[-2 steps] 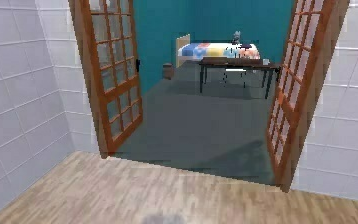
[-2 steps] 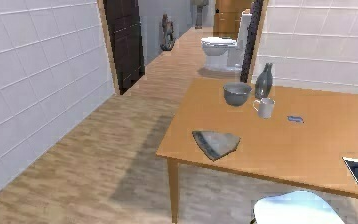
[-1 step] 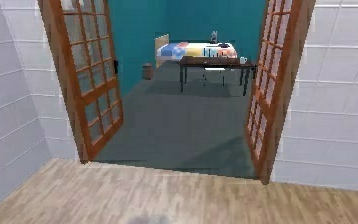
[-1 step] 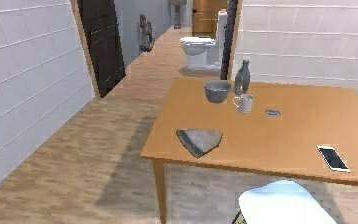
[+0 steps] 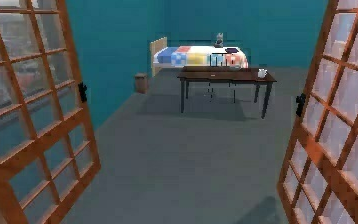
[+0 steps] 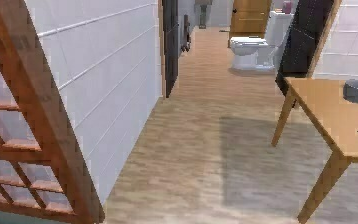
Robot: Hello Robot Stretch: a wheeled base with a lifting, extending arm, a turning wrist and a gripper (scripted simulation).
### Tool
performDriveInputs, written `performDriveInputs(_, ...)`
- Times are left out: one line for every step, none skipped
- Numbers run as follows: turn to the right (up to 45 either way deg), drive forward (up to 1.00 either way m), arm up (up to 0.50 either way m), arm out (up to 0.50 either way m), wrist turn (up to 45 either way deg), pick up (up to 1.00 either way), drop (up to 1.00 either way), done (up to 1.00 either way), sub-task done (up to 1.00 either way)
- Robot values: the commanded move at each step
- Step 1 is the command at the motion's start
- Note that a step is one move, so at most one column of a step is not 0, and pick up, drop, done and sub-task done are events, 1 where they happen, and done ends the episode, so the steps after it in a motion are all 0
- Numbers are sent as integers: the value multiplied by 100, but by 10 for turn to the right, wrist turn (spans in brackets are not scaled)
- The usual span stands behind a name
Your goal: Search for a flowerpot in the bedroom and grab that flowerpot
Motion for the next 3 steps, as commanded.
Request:
performDriveInputs(0, 45, 0, 0, 0, 0, 0, 0, 0)
performDriveInputs(90, 0, 0, 0, 0, 0, 0, 0, 0)
performDriveInputs(0, 100, 0, 0, 0, 0, 0, 0, 0)
